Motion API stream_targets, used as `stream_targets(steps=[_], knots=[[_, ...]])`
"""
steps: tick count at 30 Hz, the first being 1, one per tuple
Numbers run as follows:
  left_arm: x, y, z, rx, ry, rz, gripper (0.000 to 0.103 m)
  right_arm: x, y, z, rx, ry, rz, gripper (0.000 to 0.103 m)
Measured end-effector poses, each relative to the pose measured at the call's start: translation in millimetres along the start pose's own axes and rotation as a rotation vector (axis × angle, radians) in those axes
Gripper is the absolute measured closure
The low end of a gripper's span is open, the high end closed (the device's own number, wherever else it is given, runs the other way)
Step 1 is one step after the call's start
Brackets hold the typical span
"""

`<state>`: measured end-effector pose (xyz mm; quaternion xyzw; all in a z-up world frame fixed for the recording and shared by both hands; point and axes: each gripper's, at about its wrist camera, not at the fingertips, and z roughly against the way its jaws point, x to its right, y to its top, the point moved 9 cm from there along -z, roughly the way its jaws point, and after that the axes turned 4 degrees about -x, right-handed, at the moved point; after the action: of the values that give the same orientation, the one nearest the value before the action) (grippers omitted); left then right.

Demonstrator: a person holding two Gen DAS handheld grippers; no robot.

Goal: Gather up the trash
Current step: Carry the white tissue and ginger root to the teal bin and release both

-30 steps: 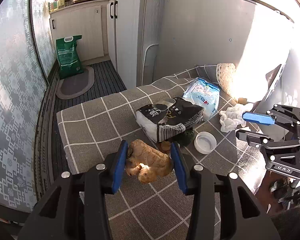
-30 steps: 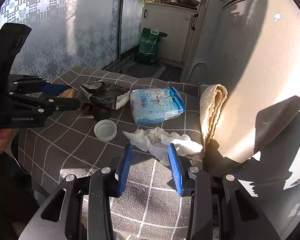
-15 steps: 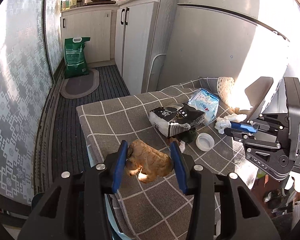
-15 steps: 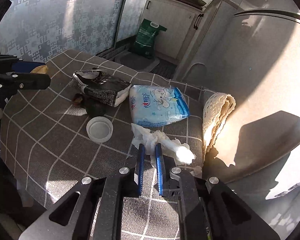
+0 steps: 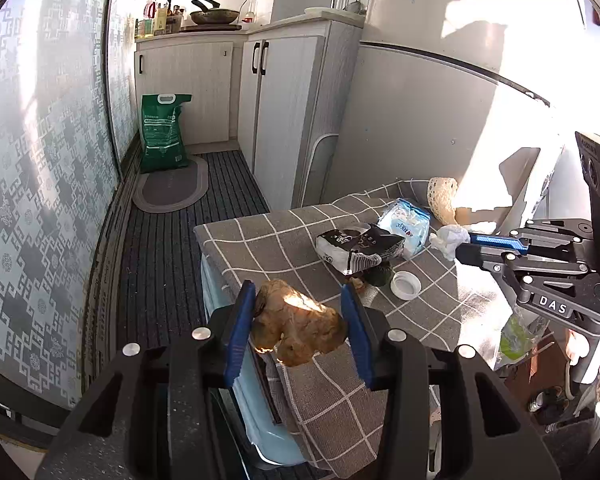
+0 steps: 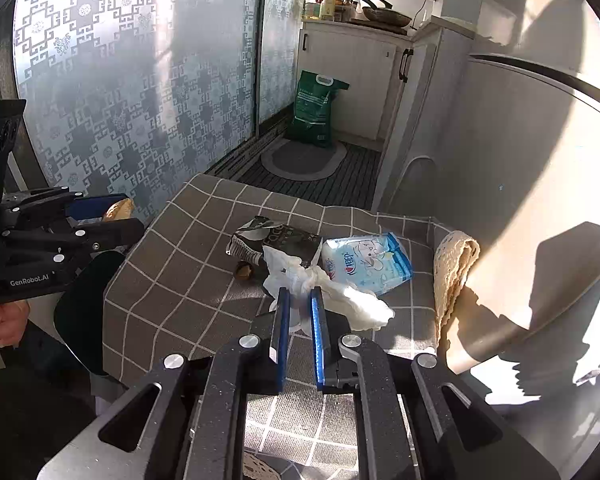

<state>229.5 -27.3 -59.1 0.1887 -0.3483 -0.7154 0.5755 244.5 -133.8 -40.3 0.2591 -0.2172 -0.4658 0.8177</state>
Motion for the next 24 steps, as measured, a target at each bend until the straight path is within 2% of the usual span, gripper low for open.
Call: stream_targets(steps=[10,17,24], knots=[[-54,-10,34,0.029,0.063,0.045,0.056,-65,32,2,0.046,0.135,0.015,0.093],[-100,-27,47,0.013,0.117,0.088,0.056,-102,45,-7,0.041,0.201,0.026,0.093],[-130,-48,54,-0.019,0.145,0.093,0.056,-134,49,-19,0.021,0.253,0.053,0.093]])
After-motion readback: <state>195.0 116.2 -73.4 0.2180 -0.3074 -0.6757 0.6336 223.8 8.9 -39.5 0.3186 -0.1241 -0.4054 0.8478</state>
